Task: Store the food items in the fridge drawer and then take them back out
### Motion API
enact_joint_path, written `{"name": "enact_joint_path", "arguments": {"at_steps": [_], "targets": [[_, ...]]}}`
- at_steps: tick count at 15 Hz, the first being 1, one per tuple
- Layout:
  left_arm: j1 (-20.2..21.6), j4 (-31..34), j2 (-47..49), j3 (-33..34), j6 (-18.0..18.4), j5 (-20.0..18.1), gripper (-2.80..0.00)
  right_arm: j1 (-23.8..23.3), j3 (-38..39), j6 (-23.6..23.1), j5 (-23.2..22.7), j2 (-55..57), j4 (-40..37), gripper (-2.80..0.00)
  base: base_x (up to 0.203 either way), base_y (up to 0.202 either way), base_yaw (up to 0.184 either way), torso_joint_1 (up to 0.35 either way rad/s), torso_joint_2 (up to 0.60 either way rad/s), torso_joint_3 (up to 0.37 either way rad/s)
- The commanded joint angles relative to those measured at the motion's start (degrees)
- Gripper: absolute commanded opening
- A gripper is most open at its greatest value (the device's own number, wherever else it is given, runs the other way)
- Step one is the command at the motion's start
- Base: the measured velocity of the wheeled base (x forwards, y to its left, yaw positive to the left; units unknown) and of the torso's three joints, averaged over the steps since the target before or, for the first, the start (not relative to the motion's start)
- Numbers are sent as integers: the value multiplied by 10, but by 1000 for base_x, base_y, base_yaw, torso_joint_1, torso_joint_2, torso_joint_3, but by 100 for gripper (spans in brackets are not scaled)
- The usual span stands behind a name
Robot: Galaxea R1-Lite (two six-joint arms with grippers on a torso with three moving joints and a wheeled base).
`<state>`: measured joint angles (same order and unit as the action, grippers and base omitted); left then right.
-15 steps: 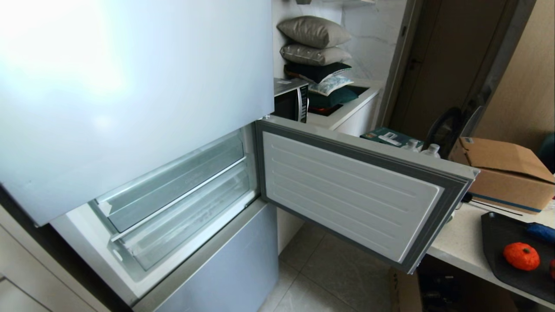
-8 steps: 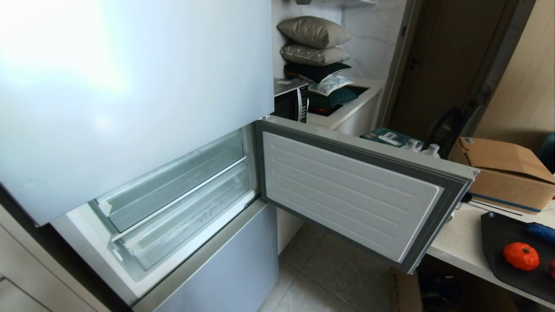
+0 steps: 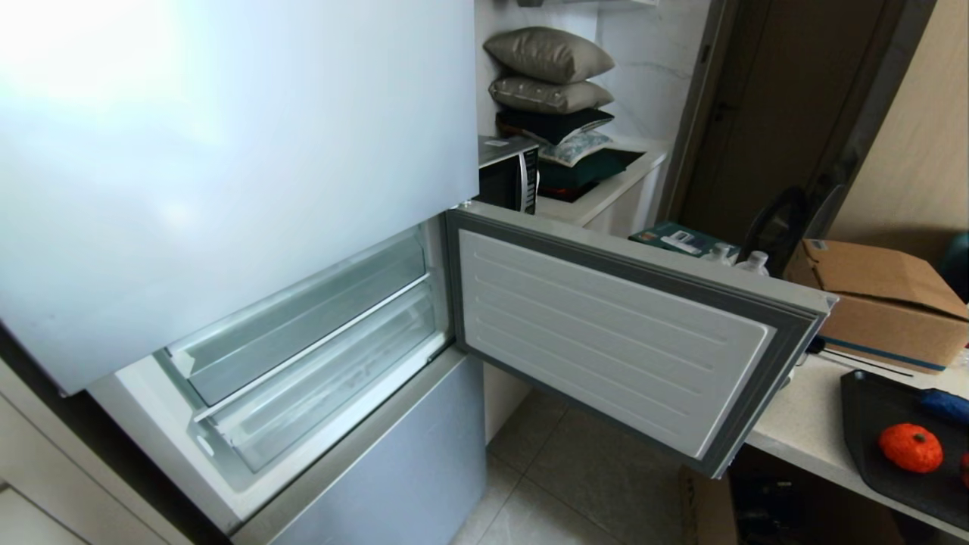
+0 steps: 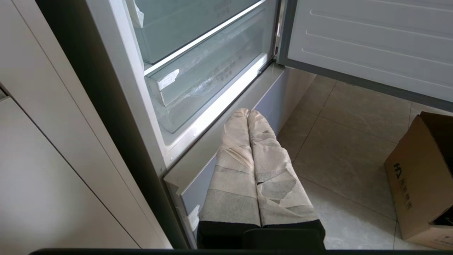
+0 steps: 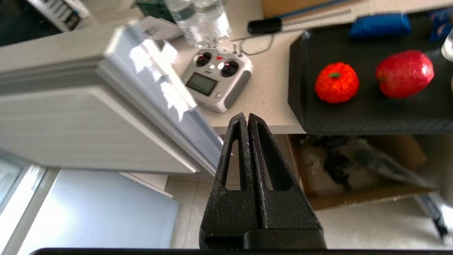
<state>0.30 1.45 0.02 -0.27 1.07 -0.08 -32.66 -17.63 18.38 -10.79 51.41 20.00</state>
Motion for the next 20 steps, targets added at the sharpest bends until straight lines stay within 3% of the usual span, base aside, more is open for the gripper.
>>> {"name": "enact_joint_path", "arguments": {"at_steps": [1,4,8,12,15,20], "targets": [[0,0,0,0,1,0,-280,-22,1,4,-8,134,46,-280,0,0,0,0,0,0],[0,0,0,0,1,0,-280,-31,-12,12,-46,269,141,-280,0,0,0,0,0,0],[0,0,0,0,0,0,-280,-31,-84,7,-98,366,199,-280,0,0,0,0,0,0],[0,0,0,0,0,0,-280,-31,-134,-11,-101,407,208,-280,0,0,0,0,0,0],[0,0,0,0,1,0,-280,-16,-166,-22,-168,436,209,-280,0,0,0,0,0,0],[0,0,0,0,1,0,-280,35,-247,-27,-186,510,211,-280,0,0,0,0,0,0]]}}
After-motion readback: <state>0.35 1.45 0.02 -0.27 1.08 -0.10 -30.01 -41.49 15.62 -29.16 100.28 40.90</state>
